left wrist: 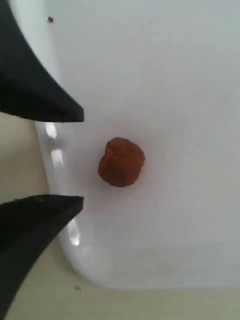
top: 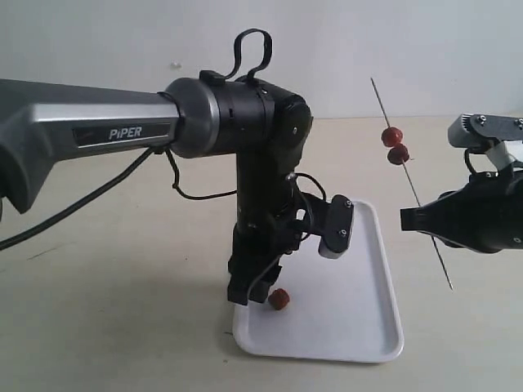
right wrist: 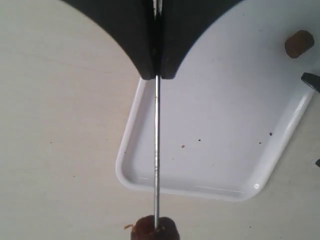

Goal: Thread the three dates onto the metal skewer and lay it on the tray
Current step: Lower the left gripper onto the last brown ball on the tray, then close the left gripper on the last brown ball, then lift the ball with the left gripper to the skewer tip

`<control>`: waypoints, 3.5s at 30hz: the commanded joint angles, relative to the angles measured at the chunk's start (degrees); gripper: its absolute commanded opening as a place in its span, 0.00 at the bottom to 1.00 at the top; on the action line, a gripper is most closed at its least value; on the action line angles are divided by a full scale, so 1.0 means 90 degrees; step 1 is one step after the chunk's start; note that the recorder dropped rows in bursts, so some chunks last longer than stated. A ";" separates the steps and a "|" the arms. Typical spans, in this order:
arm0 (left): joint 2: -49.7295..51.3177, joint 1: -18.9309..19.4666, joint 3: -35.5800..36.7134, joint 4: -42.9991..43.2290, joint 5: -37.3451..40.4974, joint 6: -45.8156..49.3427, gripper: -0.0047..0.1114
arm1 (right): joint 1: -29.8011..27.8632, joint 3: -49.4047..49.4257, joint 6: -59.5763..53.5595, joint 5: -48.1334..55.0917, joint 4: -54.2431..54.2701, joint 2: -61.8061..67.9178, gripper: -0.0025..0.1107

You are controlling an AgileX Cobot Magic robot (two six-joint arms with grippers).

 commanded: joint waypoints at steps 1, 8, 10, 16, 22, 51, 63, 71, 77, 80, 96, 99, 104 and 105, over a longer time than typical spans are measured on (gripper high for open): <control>-0.0073 -0.0211 0.0022 0.0343 0.0000 0.0156 0.43 | -0.0015 -0.0019 0.0017 -0.0159 -0.0045 -0.0016 0.02; -0.0073 -0.0635 0.0022 0.0576 0.0000 0.0223 0.43 | -0.0015 -0.0019 0.0017 -0.0156 -0.0045 -0.0016 0.02; -0.0073 -0.0683 0.0022 0.0576 0.0000 0.0223 0.43 | -0.0015 -0.0019 0.0017 -0.0156 -0.0045 -0.0016 0.02; -0.0060 -0.0681 0.0022 0.0715 0.0000 0.0223 0.43 | -0.0015 -0.0019 0.0017 -0.0112 -0.0177 -0.0016 0.02; -0.0060 -0.0699 0.0022 0.0728 -0.0037 0.0484 0.43 | -0.0015 -0.0019 0.0017 -0.0112 -0.0177 -0.0016 0.02; 0.0240 -0.0703 0.0022 0.0728 -0.0138 0.0501 0.43 | -0.0015 -0.0019 0.0017 -0.0110 -0.0188 -0.0016 0.02; 0.0240 -0.0703 0.0022 0.0959 -0.0082 0.0698 0.40 | -0.0015 -0.0019 0.0017 -0.0110 -0.0188 -0.0016 0.02; 0.0240 -0.0703 0.0022 0.0734 -0.0044 0.0698 0.34 | -0.0015 -0.0019 0.0017 -0.0110 -0.0188 -0.0016 0.02; 0.0240 -0.0703 0.0022 0.0709 -0.0157 0.0698 0.30 | -0.0015 -0.0019 0.0017 -0.0110 -0.0188 -0.0016 0.02; 0.0240 -0.0703 0.0022 0.0688 -0.0112 0.0698 0.17 | -0.0015 -0.0019 0.0017 -0.0110 -0.0188 -0.0016 0.02; -0.0602 -0.0044 0.0022 0.0001 -0.0691 0.0344 0.16 | -0.0015 -0.0019 0.0017 0.0149 -0.0207 -0.0016 0.02; -0.0852 0.0337 0.0022 -0.0902 -0.0987 0.0313 0.16 | -0.0015 -0.0019 0.0017 0.0359 -0.0272 -0.0016 0.02; -0.1069 0.1115 0.0022 -0.3560 -0.1297 0.0336 0.16 | -0.0015 0.0034 0.0017 0.0611 -0.0318 -0.0016 0.02; -0.1082 0.1248 0.0022 -0.4083 -0.1328 0.0336 0.16 | -0.0015 0.0036 0.0029 0.0612 -0.0318 -0.0016 0.02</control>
